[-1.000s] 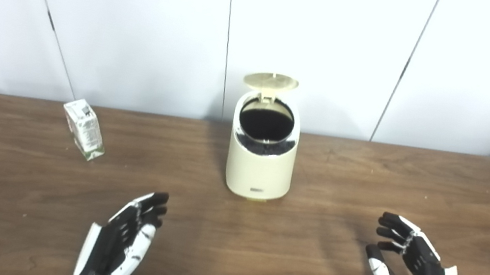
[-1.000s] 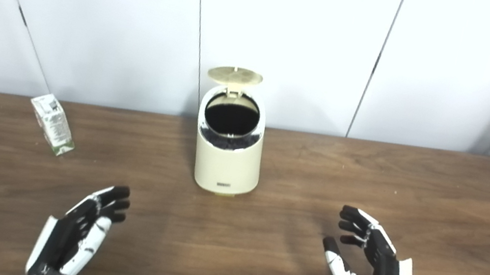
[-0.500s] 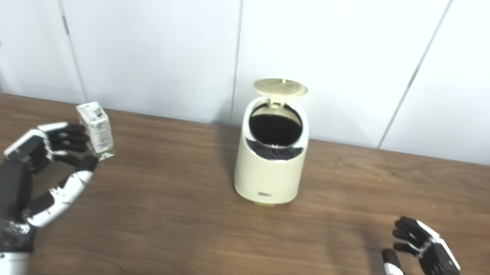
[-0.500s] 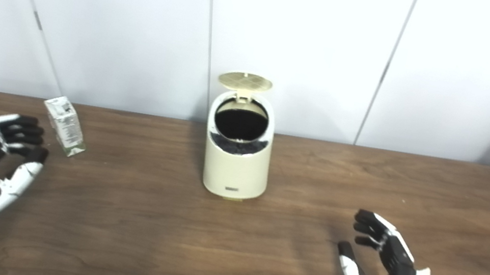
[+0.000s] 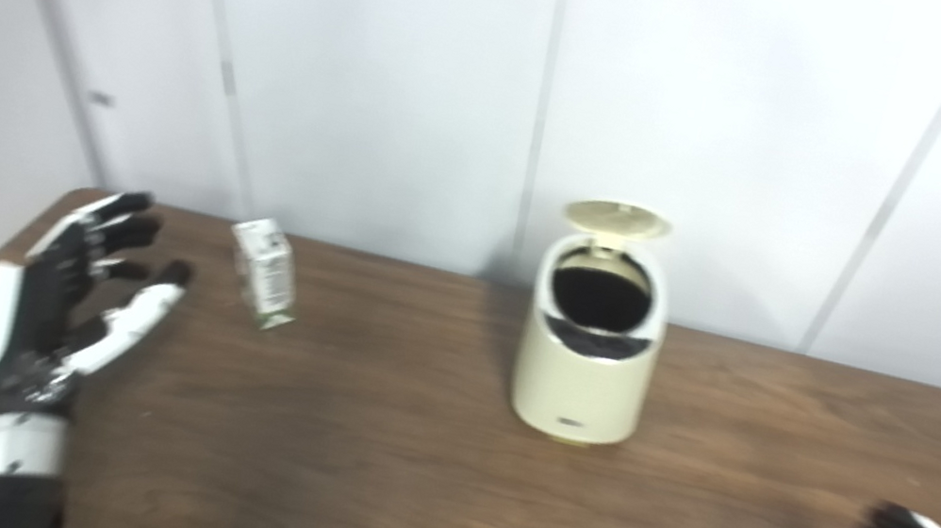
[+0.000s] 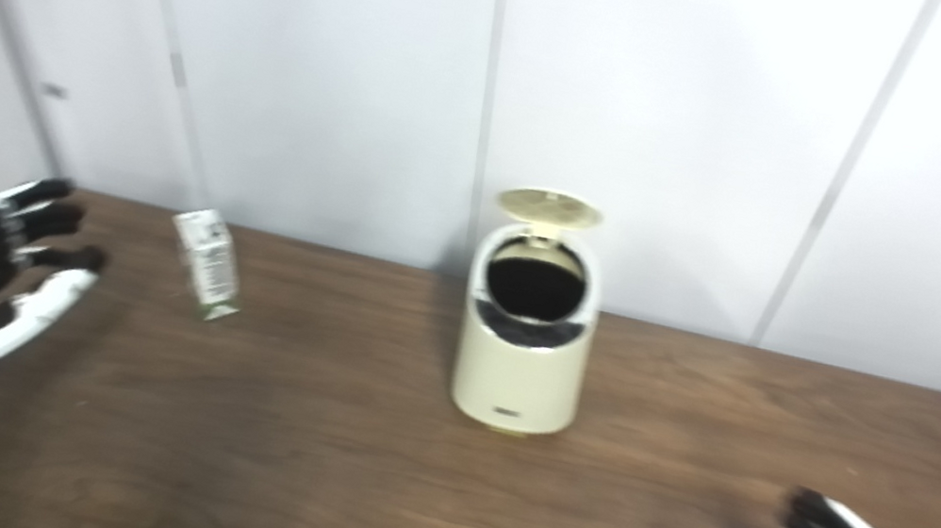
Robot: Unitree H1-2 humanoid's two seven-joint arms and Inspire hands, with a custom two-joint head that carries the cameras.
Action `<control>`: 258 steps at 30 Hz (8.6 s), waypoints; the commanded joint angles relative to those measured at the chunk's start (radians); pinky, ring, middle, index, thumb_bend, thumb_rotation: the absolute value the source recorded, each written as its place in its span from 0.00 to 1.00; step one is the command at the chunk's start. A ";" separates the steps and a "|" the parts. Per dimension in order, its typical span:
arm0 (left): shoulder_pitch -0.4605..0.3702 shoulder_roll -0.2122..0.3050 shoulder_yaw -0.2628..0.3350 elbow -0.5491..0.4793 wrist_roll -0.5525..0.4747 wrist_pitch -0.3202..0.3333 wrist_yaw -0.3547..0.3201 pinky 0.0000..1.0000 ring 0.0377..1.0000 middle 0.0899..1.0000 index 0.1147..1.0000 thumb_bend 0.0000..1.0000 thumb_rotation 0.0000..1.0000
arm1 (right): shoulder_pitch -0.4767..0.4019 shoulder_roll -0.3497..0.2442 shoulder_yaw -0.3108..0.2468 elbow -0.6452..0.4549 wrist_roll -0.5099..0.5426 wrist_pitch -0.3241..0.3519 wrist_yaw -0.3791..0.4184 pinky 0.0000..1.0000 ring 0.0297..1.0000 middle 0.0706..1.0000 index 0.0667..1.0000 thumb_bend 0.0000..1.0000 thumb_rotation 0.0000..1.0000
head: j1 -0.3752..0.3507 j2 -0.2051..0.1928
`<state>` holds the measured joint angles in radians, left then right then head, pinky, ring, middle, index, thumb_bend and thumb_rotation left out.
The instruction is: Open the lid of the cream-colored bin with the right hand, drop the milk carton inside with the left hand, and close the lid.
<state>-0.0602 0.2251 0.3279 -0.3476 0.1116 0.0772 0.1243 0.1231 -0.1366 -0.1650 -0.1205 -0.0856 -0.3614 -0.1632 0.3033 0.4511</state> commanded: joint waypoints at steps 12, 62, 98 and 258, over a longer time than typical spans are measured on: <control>-0.056 -0.037 -0.082 0.033 0.155 0.033 0.049 0.74 0.81 0.84 0.87 0.90 0.51 | -0.002 -0.063 -0.067 0.015 0.092 0.085 0.058 0.58 0.67 0.68 0.65 0.23 0.27 | 0.238 -0.047; -0.305 0.102 -0.148 0.403 0.134 0.126 0.001 0.82 0.93 0.98 1.00 0.99 0.43 | -0.002 -0.069 -0.062 0.041 0.067 0.095 0.098 0.58 0.67 0.67 0.66 0.26 0.31 | 0.228 -0.092; -0.454 0.200 -0.239 0.643 0.207 0.245 -0.052 0.66 0.83 0.92 0.95 1.00 0.35 | 0.024 -0.066 -0.068 0.017 0.084 0.105 0.117 0.59 0.65 0.65 0.66 0.26 0.28 | 0.190 -0.085; -0.759 -0.019 -0.893 0.769 0.092 -0.547 0.443 0.62 0.49 0.43 0.36 0.50 0.00 | 0.006 0.175 0.257 0.010 -0.338 0.122 -0.088 0.55 0.65 0.67 0.67 0.22 0.25 | -0.416 -0.031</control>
<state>-0.7395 0.1955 -0.5666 0.4372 0.1968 -0.4414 0.5139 0.0844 0.0411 0.0882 -0.1308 -0.4231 -0.2121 -0.2448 -0.1120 0.4203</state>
